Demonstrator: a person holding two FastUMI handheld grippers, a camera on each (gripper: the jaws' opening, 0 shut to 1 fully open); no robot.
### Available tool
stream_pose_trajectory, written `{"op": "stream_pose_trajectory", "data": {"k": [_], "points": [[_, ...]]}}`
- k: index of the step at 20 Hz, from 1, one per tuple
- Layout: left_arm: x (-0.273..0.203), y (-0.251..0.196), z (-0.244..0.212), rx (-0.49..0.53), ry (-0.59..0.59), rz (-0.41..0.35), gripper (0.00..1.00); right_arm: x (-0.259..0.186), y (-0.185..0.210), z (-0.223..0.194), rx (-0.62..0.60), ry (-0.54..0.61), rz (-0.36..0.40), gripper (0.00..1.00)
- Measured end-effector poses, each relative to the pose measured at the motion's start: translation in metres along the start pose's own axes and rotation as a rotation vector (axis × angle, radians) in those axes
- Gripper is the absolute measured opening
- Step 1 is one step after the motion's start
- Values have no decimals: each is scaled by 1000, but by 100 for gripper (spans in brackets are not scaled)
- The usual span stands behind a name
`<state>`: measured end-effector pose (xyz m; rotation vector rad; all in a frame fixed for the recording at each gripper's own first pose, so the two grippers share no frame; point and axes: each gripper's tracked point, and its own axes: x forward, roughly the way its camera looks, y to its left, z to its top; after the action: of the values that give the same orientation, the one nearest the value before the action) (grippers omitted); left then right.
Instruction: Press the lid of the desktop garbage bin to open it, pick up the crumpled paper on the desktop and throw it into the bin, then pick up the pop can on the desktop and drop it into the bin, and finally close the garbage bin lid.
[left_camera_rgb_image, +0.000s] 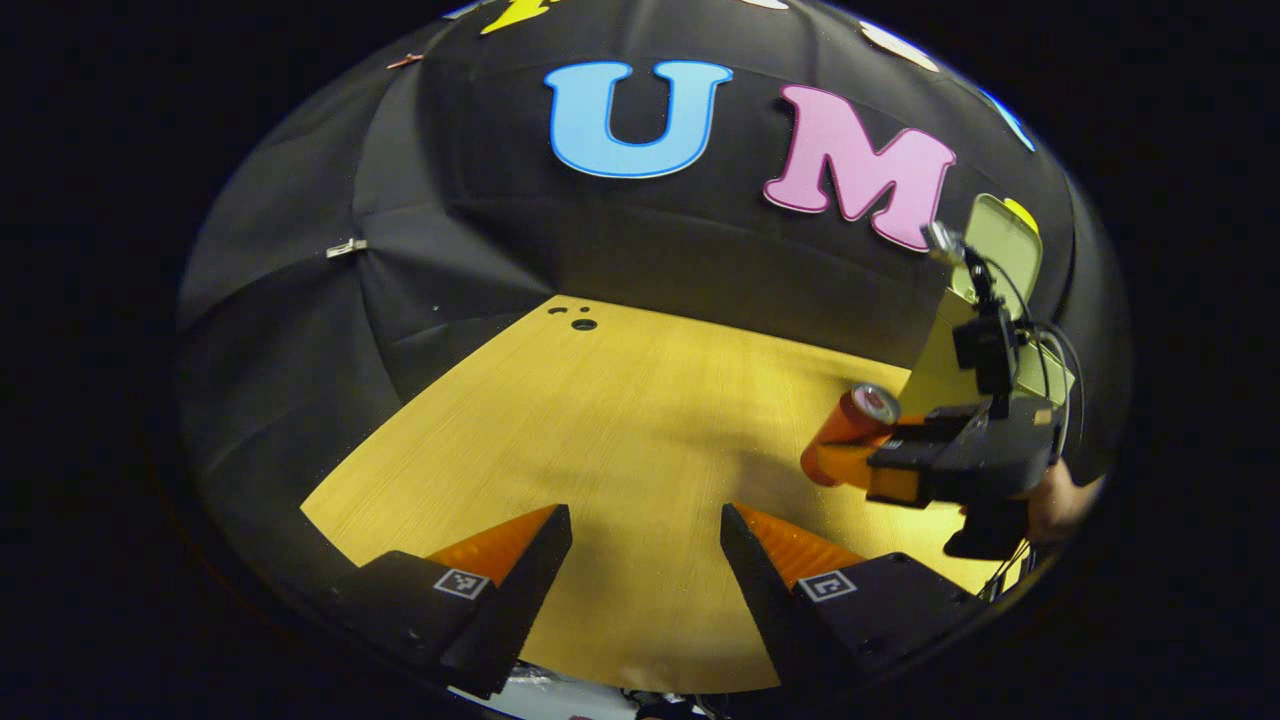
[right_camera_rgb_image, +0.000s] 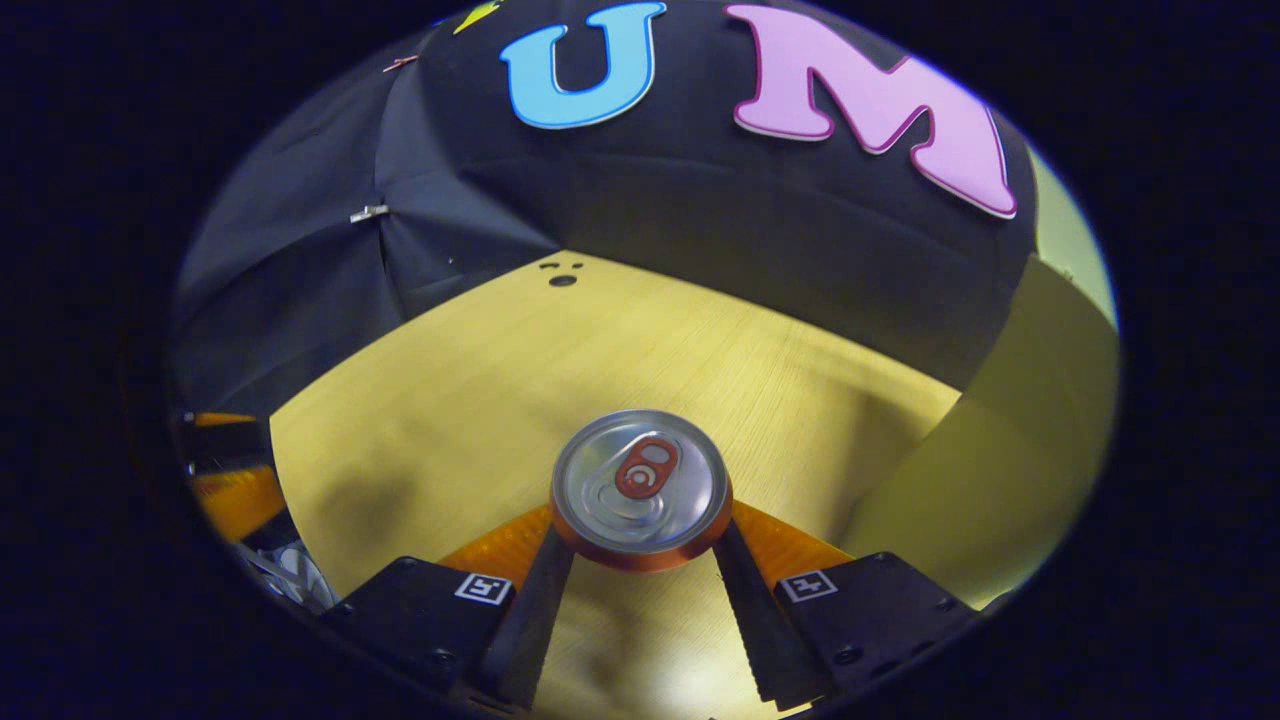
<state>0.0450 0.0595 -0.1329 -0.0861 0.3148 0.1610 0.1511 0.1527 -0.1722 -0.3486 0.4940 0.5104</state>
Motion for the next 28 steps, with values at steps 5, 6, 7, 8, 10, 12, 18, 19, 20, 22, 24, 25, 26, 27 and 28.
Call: {"op": "stream_pose_trajectory", "data": {"k": [5, 6, 7, 8, 10, 12, 18, 19, 20, 22, 24, 25, 26, 27, 28], "points": [[6, -8, -12, 28, 4, -90, 99, -51, 0, 51, 0, -100, -42, 81], [6, -11, -11, 45, -3, -107, 96, -63, 1, 61, -4, -121, -48, 81], [6, -13, -11, 62, -11, -124, 96, -76, 1, 68, -6, -141, -56, 81], [6, -14, -12, 72, -14, -143, 99, -87, 0, 77, -8, -161, -64, 81], [7, -17, -16, 77, -7, -178, 96, -108, 1, 90, -6, -190, -72, 81], [7, -15, -16, 81, -6, -193, 96, -124, 4, 106, 1, -230, -76, 81], [7, -7, -16, 98, -1, -215, 96, -161, -14, 139, 35, -331, -145, 81], [7, -5, -18, 96, 6, -210, 96, -166, -21, 144, 45, -346, -158, 81], [7, -5, -18, 86, 11, -213, 96, -171, -29, 148, 58, -362, -176, 81], [8, -10, -15, 71, 19, -221, 96, -180, -49, 155, 89, -395, -211, 81], [12, -14, -11, 82, 22, -219, 96, -187, -73, 159, 117, -415, -241, 81], [14, -18, -8, 92, 21, -217, 96, -191, -86, 161, 130, -431, -254, 81], [18, -22, -5, 101, 21, -215, 96, -195, -99, 164, 151, -451, -263, 81], [20, -28, -2, 105, 21, -214, 96, -198, -112, 167, 176, -466, -271, 81], [23, -36, 2, 102, 18, -212, 96, -200, -127, 168, 198, -474, -280, 81]]}}
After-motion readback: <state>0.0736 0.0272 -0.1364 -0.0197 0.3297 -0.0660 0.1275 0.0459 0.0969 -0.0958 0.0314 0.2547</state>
